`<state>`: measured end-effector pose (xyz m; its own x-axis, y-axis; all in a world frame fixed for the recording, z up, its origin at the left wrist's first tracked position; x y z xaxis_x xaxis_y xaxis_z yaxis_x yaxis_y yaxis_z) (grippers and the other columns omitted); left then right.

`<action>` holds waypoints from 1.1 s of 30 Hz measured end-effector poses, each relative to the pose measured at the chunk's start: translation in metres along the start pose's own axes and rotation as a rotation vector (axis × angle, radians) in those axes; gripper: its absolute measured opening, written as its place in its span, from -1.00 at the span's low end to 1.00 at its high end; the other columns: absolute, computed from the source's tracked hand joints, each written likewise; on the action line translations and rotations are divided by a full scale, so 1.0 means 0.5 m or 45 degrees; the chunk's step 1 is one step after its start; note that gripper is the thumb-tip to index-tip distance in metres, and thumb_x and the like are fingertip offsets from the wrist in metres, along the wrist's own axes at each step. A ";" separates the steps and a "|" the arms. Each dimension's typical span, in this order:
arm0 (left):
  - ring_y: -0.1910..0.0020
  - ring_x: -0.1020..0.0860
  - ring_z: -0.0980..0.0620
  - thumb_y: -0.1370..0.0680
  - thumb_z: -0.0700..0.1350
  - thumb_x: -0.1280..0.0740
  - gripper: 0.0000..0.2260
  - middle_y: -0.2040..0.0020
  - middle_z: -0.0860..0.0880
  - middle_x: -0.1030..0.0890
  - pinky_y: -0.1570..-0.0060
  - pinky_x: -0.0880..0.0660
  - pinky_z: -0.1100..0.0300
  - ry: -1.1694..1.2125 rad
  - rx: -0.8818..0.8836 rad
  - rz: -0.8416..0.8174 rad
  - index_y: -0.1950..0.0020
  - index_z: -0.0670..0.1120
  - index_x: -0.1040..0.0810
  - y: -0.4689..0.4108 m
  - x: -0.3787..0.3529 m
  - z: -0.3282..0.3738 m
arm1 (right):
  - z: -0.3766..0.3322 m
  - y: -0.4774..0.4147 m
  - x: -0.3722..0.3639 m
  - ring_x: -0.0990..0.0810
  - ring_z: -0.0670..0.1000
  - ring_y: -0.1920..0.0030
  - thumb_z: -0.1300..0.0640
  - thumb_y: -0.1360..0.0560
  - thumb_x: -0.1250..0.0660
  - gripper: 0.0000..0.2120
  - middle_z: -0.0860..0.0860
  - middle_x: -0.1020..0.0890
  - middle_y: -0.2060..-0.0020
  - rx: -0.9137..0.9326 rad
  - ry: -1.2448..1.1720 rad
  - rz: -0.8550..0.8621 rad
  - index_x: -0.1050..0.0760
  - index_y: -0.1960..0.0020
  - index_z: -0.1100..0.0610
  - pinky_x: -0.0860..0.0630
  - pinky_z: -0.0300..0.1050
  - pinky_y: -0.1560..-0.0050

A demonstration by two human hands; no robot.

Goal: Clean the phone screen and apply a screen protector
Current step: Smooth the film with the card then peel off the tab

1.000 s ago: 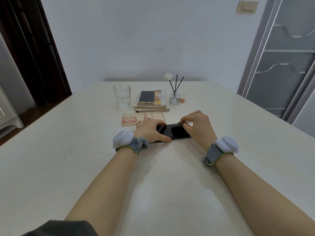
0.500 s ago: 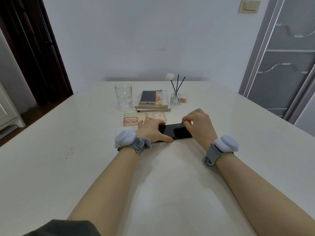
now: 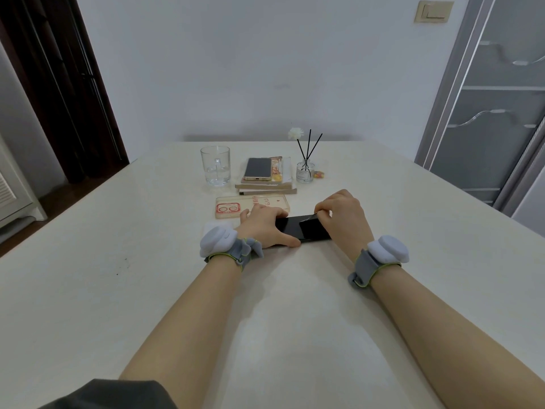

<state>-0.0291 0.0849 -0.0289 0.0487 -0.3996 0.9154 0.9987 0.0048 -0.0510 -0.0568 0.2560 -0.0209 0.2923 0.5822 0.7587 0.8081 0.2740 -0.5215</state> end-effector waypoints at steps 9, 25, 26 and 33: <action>-0.41 -0.20 -0.04 -0.34 0.22 -0.45 -0.33 -0.35 -0.02 -0.43 -0.40 -0.08 -0.05 -0.012 0.002 0.005 -0.39 0.05 -0.38 0.000 0.001 0.002 | 0.000 -0.004 -0.006 -0.42 0.07 -0.15 0.29 -0.48 -0.19 -0.75 0.11 -0.66 0.07 0.003 0.036 -0.038 -0.66 0.07 0.23 -0.26 -0.23 0.05; -0.41 -0.22 -0.03 -0.34 0.22 -0.45 -0.34 -0.35 -0.01 -0.44 -0.40 -0.08 -0.06 -0.019 -0.007 0.015 -0.38 0.05 -0.39 0.000 0.001 0.002 | 0.003 -0.007 -0.015 -0.41 0.07 -0.16 0.30 -0.47 -0.18 -0.72 0.11 -0.66 0.04 -0.021 0.059 -0.045 -0.66 0.02 0.20 -0.28 -0.17 0.02; -0.41 -0.22 -0.03 -0.34 0.22 -0.45 -0.34 -0.35 -0.01 -0.44 -0.40 -0.08 -0.06 -0.021 -0.008 0.014 -0.38 0.05 -0.39 0.001 0.002 0.002 | 0.004 -0.008 -0.016 -0.41 0.07 -0.16 0.30 -0.47 -0.18 -0.72 0.12 -0.66 0.05 -0.023 0.059 -0.036 -0.66 0.02 0.20 -0.27 -0.17 0.03; -0.41 -0.19 -0.01 -0.34 0.22 -0.45 -0.33 -0.35 -0.01 -0.42 -0.41 -0.06 -0.04 0.009 0.001 0.008 -0.39 0.05 -0.38 0.002 0.000 0.001 | 0.023 -0.013 -0.006 -0.42 0.13 -0.23 0.34 -0.52 -0.14 -0.67 0.15 -0.65 -0.06 -0.119 -0.011 0.124 -0.60 -0.16 0.21 -0.30 -0.15 -0.08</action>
<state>-0.0282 0.0853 -0.0288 0.0546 -0.4058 0.9123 0.9984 0.0083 -0.0561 -0.0688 0.2612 -0.0242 0.3673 0.6091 0.7029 0.8205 0.1436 -0.5533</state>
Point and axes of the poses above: each hand's wrist, its own y-axis away from the middle knuckle, its own x-axis out of the back of the hand, z = x × y, the point moved 1 cm from there along -y, towards the middle knuckle
